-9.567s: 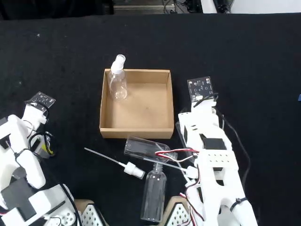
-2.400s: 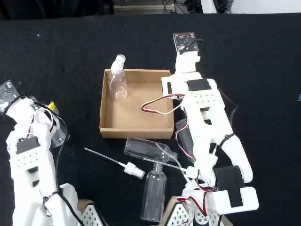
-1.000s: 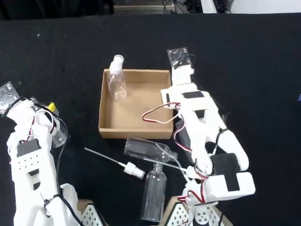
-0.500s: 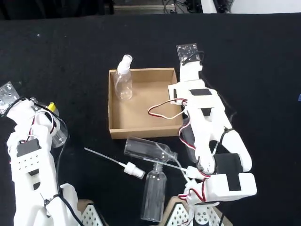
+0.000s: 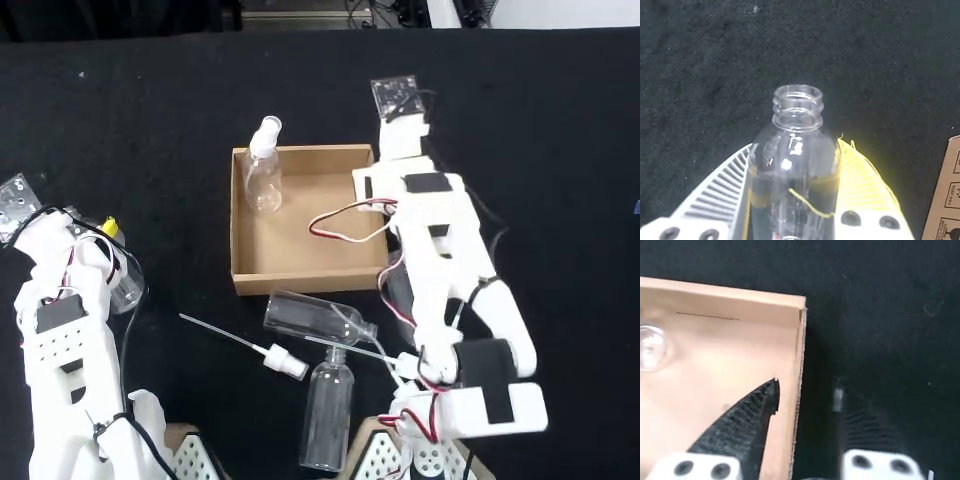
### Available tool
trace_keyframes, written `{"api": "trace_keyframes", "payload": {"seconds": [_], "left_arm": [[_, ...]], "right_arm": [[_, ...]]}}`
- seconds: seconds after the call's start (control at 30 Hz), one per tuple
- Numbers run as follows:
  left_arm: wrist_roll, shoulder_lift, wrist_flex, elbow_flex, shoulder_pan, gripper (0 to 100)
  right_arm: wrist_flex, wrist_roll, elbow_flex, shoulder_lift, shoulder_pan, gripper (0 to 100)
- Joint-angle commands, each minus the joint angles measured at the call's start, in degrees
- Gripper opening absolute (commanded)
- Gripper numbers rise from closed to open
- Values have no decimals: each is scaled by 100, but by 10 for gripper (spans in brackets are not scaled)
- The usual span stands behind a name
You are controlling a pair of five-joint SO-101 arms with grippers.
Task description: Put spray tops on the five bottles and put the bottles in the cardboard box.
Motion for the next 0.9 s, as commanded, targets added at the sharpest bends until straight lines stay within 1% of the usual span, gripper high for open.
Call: {"api": "trace_keyframes", "payload": {"seconds": [0.0, 0.1, 0.13, 0.17, 0.27, 0.4, 0.53, 0.63, 0.7, 0.87], "left_arm": [[26, -193, -105, -75, 13, 29], [26, -193, -114, -75, 13, 29], [26, -193, -123, -75, 22, 29], [26, -193, -123, -75, 22, 29], [26, -193, -123, -75, 22, 29], [35, -193, -123, -75, 13, 29], [26, -193, -114, -75, 13, 29], [26, -193, -105, -75, 13, 29], [26, -193, -105, -75, 13, 29], [26, -193, -105, -75, 13, 29]], "right_arm": [[176, -62, -207, -681, -97, 167], [273, -237, 101, -1182, -396, 18], [273, -334, 242, -1358, -536, 8], [255, -378, 391, -1516, -703, 30], [105, -422, 769, -1736, -1204, 9], [-835, -431, 1464, -1552, -1600, 10], [-2259, -879, 2009, -1156, -1688, 11], [-3130, -1152, 2229, -884, -1679, 11], [-3437, -1143, 2290, -681, -1697, 11], [-3692, -1143, 2141, -189, -1705, 11]]}}
